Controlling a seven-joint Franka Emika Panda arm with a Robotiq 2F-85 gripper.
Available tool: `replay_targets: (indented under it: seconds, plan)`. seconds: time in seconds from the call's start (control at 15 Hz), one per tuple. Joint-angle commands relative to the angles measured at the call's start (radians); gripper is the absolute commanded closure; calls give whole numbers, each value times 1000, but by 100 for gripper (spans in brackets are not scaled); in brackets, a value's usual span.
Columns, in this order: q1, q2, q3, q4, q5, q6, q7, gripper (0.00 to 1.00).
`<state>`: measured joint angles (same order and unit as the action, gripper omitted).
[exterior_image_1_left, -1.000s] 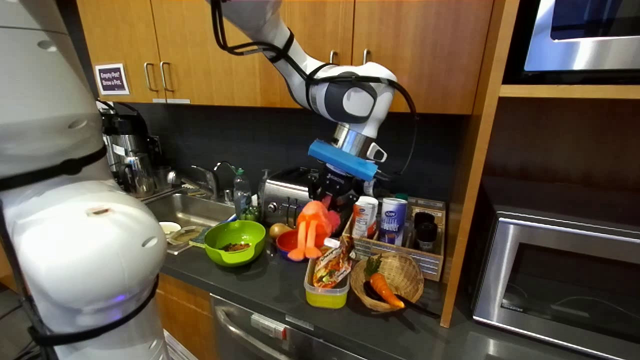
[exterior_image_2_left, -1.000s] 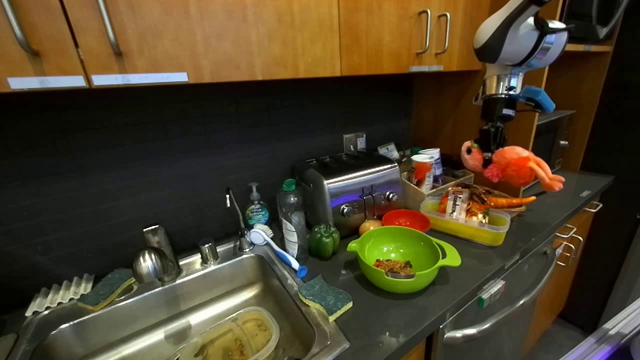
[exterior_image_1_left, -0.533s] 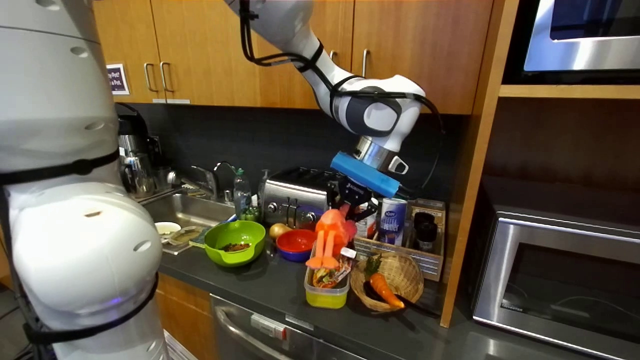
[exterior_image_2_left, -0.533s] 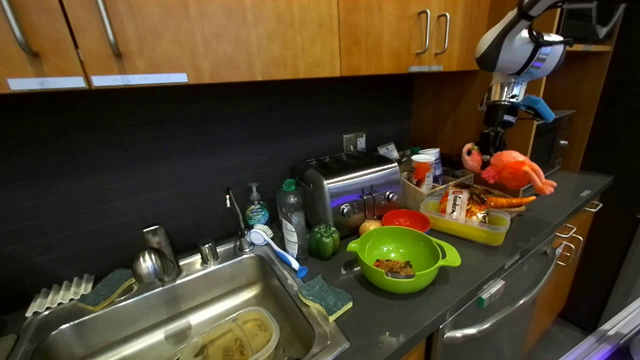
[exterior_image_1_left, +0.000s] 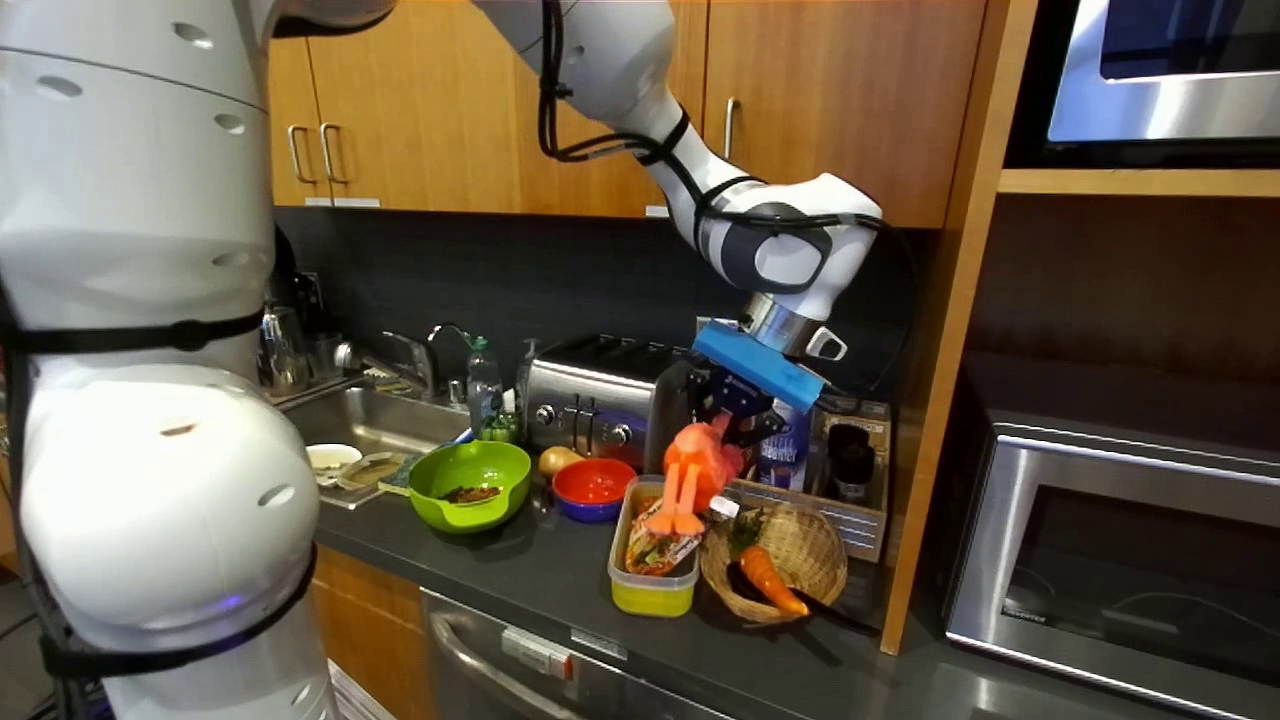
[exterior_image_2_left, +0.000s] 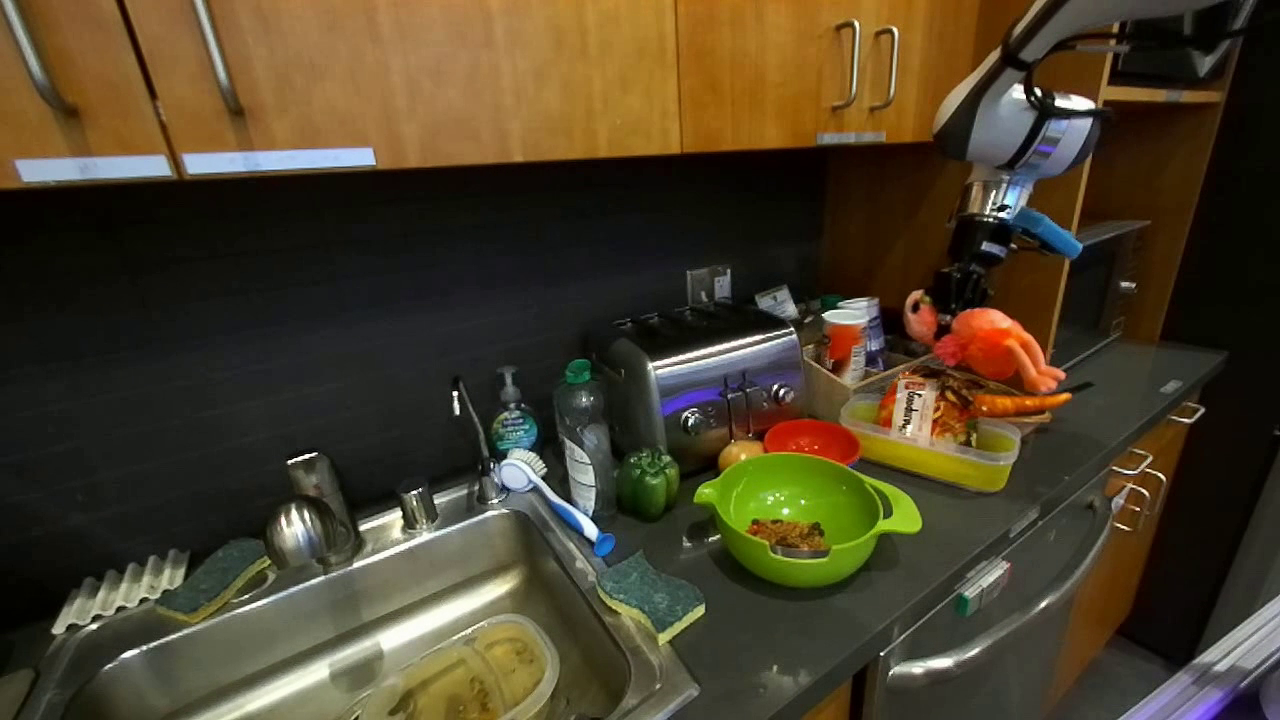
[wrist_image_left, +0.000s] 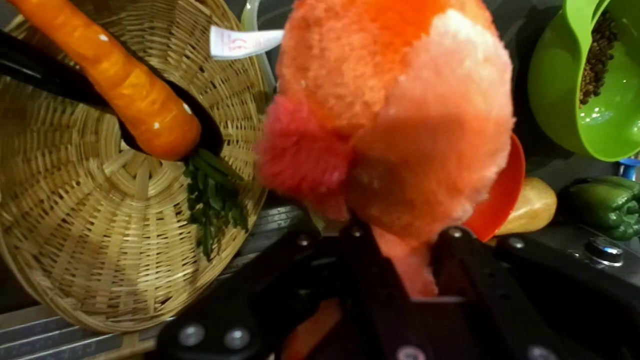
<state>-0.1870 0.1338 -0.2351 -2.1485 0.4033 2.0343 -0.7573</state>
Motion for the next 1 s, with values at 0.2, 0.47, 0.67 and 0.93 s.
replay_targets:
  seconds: [0.2,0.47,0.67,0.93]
  plan:
    - [-56,61,26,79,-15,-16,1,94]
    - [-93,73,27,96,37,-29,-17,94]
    - [-89,60,47,67,54,-4,-49,94]
    - [-88,66,52,68,35,-4,-27,77]
